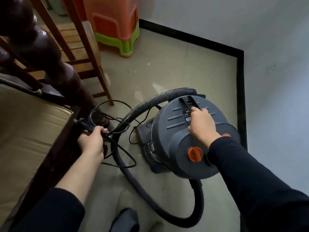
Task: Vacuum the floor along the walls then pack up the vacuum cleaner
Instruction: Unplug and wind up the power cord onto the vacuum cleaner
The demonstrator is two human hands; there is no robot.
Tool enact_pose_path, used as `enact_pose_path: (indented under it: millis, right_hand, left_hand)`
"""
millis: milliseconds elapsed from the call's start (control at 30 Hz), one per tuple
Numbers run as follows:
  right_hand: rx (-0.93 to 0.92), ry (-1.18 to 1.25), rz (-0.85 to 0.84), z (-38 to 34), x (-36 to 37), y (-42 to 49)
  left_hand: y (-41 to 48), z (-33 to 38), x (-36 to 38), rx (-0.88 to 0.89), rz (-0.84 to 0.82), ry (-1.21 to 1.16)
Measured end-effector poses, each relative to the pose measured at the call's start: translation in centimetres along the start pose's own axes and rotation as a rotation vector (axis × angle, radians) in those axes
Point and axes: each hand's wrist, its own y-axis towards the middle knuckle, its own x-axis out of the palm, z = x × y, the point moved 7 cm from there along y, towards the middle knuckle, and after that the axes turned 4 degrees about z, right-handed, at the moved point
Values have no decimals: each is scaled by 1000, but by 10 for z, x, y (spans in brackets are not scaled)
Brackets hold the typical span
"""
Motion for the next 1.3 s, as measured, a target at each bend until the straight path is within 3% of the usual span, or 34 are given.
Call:
enact_pose_path:
  millis: [267,467,600,733,800,900,967,1100,1200,1300]
  right_hand:
    - [-44,12,7,49,21,-51]
    - [-6,56,-32,85,34,-94]
    - [43,95,-30,113,40,-125]
    - [117,-64,-174,129,45,-142]
    - [210,-70,-157,128,36,-143]
    - [378,326,66,112,9,-135]
    - [407,606,87,88,-2,-118]
    - [269,837,-157,29,7,-79]
    - [91,851,-334,-13,21,-63]
    - [-106,787,-401,-52,33,-49]
  left_hand:
    - [-7,-21,-3,11,-39,121]
    - [-31,-26,19,61,-197,252]
    - [-52,-17,41,170,-342,383]
    - [-83,10,63,379,-457,414]
    - [-93,26,68,460,-502,390]
    - [-106,54,72,543,-617,395]
    - [-118,74,73,596,-720,419]
    - [-135,120,70,681,-805,373]
    - [-142,139,69,724,-860,361]
    - [-153,138,69,743,-962,416]
